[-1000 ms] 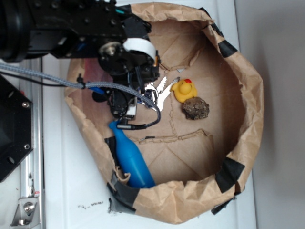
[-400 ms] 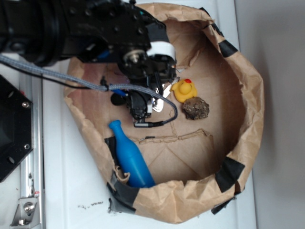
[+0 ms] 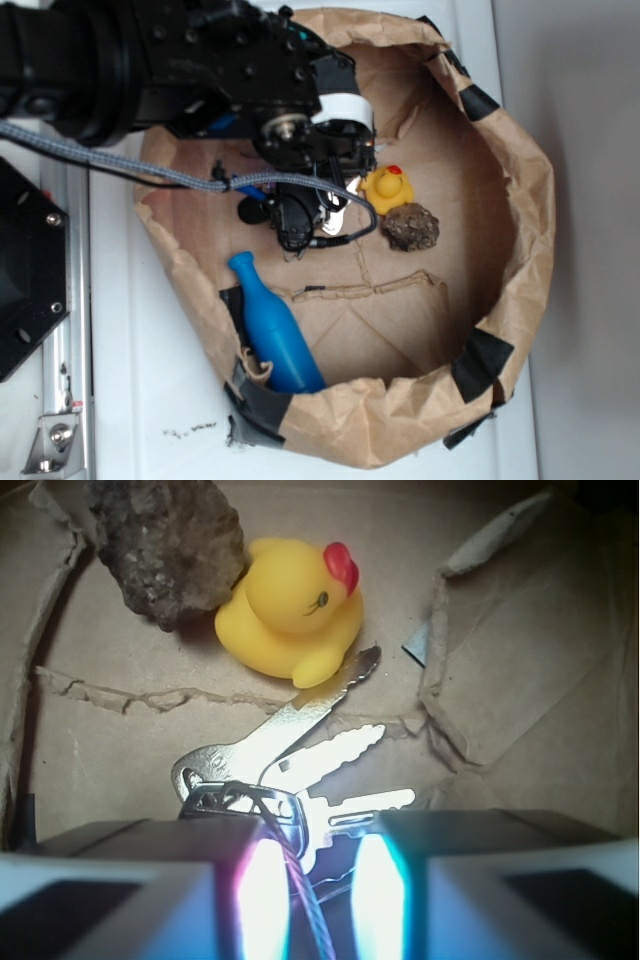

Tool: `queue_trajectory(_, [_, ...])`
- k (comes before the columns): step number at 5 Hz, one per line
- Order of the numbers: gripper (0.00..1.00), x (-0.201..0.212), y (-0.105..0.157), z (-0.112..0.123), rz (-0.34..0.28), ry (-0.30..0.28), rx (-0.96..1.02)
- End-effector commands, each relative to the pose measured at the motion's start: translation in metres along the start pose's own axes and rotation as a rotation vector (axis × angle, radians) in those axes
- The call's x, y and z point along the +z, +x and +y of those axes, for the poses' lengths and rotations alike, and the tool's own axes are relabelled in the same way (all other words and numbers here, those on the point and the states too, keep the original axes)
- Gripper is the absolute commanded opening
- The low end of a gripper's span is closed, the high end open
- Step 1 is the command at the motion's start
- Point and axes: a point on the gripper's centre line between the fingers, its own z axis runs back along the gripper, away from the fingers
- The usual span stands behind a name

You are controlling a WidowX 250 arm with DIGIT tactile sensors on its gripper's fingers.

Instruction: Grab the silver keys.

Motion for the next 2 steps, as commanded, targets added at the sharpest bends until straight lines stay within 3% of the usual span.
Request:
queue_trajectory(1, [0.00, 0.0205, 0.0056, -0.0037, -0.049, 0.011, -0.041])
queue_trajectory(2, [0.00, 0.0228, 0.0066, -0.0043, -0.053, 0.008, -0.038])
